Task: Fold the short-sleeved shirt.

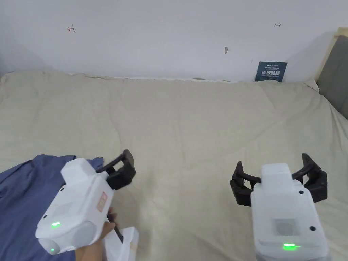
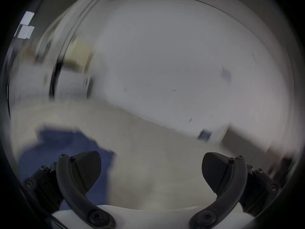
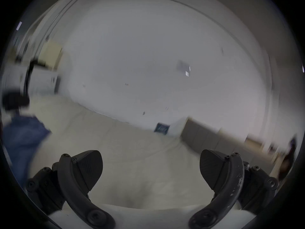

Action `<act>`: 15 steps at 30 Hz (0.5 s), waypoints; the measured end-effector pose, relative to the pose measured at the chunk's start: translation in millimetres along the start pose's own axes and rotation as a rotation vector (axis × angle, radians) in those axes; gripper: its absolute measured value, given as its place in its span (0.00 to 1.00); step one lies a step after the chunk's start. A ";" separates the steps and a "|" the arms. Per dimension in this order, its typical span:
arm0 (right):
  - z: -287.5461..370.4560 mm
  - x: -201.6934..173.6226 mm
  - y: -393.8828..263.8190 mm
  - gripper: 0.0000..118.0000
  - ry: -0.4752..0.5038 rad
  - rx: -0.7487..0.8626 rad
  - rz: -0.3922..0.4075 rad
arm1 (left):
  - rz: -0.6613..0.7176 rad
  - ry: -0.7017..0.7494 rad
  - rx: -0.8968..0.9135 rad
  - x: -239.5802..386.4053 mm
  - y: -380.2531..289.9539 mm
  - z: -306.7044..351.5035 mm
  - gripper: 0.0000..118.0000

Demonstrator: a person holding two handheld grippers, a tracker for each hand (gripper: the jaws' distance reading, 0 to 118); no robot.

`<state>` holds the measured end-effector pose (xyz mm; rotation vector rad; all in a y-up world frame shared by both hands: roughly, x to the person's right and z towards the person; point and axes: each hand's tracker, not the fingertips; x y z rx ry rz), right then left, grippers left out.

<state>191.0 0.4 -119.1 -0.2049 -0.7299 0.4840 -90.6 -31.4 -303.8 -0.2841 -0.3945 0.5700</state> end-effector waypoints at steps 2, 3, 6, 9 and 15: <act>7.2 -11.4 6.6 1.00 -0.097 0.089 0.208 | 0.429 -0.120 -0.043 -22.2 6.4 -1.3 1.00; 10.5 -18.0 7.7 1.00 -0.157 0.141 0.325 | 0.632 -0.179 -0.049 -33.3 3.4 -1.5 1.00; 16.4 -30.0 3.1 1.00 -0.285 0.259 0.558 | 0.908 -0.206 -0.072 -47.0 -1.9 -1.8 1.00; 16.3 -24.0 4.0 1.00 -0.249 0.211 0.444 | 0.544 -0.134 -0.059 -27.3 8.5 4.2 1.00; -0.4 22.7 3.7 0.98 0.111 -0.003 -0.253 | -0.604 0.114 0.167 42.5 -4.4 12.5 1.00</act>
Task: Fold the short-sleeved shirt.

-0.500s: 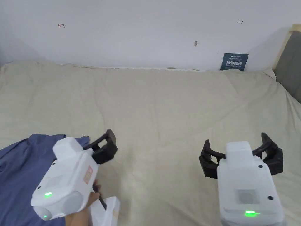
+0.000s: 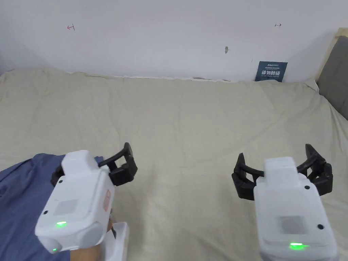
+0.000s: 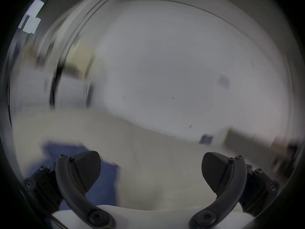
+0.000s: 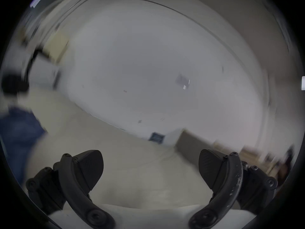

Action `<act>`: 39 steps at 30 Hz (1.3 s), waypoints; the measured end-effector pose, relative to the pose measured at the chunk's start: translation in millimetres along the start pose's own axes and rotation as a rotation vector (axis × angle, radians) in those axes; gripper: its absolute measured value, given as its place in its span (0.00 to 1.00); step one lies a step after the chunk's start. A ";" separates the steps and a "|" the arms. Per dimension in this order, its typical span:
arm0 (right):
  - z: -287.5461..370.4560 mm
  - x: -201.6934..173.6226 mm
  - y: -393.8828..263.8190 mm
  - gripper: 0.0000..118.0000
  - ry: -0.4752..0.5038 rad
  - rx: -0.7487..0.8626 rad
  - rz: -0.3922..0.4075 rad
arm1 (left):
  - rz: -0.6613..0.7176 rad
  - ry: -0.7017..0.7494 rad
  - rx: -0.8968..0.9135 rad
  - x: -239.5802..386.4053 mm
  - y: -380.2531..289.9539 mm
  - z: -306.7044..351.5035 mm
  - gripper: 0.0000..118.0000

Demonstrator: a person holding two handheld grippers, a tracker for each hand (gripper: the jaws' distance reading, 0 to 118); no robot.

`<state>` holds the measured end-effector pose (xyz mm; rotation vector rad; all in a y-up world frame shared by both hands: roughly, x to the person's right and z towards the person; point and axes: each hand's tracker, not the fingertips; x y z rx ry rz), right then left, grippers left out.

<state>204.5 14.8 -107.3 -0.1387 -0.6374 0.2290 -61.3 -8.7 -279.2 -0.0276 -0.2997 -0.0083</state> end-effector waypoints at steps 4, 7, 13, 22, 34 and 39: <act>-5.7 9.3 -10.2 0.98 0.086 -0.073 -0.213 | -0.243 0.007 0.052 16.0 -17.0 2.8 1.00; -3.7 5.9 -13.3 0.98 0.075 -0.067 -0.197 | -0.254 -0.020 0.033 15.6 -24.1 3.8 1.00; -2.9 3.1 -11.0 0.98 0.062 -0.057 -0.154 | -0.213 -0.039 0.019 13.0 -23.6 5.9 1.00; -2.3 3.9 -8.0 0.98 0.047 -0.050 -0.146 | -0.191 -0.045 0.023 11.2 -19.1 6.1 1.00; -0.3 5.7 -3.6 0.98 0.046 -0.038 -0.137 | -0.185 -0.040 0.030 10.3 -17.2 7.8 1.00; 0.1 7.2 -3.4 0.98 0.037 -0.039 -0.138 | -0.186 -0.036 0.026 9.1 -16.8 6.8 1.00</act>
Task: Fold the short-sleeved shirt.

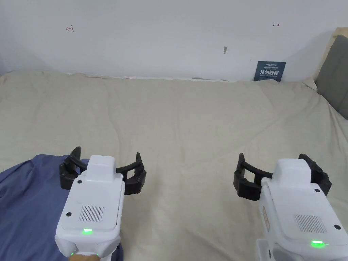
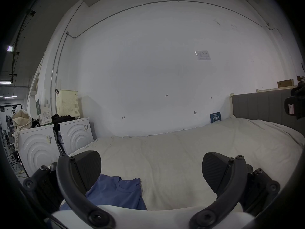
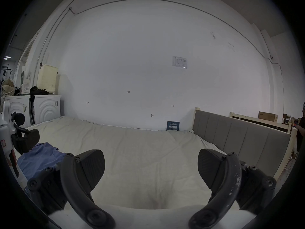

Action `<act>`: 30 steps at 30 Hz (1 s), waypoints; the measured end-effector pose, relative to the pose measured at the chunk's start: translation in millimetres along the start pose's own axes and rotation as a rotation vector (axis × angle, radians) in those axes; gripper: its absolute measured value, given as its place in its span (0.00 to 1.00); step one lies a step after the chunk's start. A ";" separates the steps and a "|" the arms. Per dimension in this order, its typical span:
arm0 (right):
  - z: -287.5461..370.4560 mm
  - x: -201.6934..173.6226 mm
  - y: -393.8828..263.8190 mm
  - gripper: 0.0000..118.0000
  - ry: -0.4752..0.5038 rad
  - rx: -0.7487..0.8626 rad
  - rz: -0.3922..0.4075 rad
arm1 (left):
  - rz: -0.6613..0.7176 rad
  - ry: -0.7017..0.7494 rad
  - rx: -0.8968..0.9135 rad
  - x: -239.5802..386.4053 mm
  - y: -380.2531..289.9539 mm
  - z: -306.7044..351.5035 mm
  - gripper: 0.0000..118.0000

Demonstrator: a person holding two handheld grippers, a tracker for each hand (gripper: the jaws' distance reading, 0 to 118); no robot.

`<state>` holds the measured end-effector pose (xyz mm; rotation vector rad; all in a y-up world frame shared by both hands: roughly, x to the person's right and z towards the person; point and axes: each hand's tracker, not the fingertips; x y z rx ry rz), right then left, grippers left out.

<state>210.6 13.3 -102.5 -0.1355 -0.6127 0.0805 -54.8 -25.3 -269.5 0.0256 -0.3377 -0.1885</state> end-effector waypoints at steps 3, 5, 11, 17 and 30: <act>0.3 0.8 0.5 0.98 0.002 -0.003 -0.007 | 0.004 -0.002 -0.004 -0.3 0.3 -0.4 1.00; 0.6 1.0 0.5 0.98 0.001 -0.002 -0.006 | 0.007 -0.002 -0.002 -0.4 0.3 0.0 1.00; 1.7 1.4 1.2 0.98 0.002 -0.002 -0.003 | 0.009 -0.005 0.003 0.1 0.5 1.0 1.00; 2.4 1.5 2.4 0.98 0.005 0.001 0.000 | 0.029 -0.014 0.005 -3.2 0.1 4.6 1.00; 2.3 -1.6 8.0 0.02 0.025 0.000 0.005 | 0.102 -0.018 -0.019 -6.6 8.1 5.1 0.00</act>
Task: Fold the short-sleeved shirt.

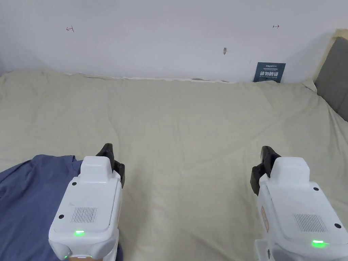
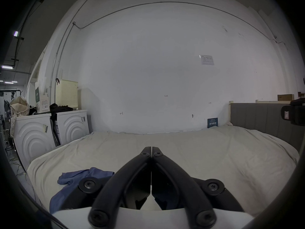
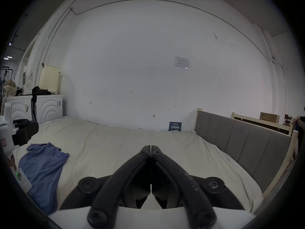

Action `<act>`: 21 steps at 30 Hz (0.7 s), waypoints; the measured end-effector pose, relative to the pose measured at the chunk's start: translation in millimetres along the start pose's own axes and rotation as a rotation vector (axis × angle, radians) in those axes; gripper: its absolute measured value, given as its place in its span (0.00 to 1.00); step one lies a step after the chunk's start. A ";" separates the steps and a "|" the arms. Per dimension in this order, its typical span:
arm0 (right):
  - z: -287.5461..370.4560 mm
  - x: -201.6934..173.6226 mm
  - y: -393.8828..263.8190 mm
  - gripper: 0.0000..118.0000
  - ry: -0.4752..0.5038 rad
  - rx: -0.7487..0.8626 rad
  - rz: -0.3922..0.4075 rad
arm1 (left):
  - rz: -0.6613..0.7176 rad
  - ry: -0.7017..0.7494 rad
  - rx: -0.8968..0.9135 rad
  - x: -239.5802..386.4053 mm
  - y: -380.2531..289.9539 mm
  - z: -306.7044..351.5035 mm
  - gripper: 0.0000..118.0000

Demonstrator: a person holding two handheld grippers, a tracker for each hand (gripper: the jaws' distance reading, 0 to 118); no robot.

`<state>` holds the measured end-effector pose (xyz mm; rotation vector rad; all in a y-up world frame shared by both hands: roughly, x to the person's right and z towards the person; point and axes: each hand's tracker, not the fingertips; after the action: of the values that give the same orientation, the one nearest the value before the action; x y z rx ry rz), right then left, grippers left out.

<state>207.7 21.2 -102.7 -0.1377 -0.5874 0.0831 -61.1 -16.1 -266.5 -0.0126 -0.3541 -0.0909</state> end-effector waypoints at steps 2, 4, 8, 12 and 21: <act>-3.2 -4.9 0.9 0.01 0.013 -0.002 -0.001 | 0.008 0.011 -0.007 -6.7 0.4 1.5 0.00; -7.6 -13.9 2.5 0.01 0.049 -0.003 -0.001 | 0.020 0.042 -0.009 -19.1 -1.9 5.2 0.00; -17.0 -50.7 7.7 0.01 0.147 0.010 0.001 | 0.001 0.136 -0.017 -57.6 -4.9 17.6 0.00; -23.4 -101.6 13.9 0.02 0.269 0.027 0.001 | -0.015 0.259 -0.024 -108.6 -7.1 37.2 0.00; -14.8 -210.1 21.8 0.02 0.500 0.036 -0.021 | -0.038 0.492 -0.064 -217.3 -11.5 94.4 0.00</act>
<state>40.9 16.6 -233.1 -0.1115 -0.0884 0.0361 -297.8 -6.0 -253.4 -0.0456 0.1399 -0.1387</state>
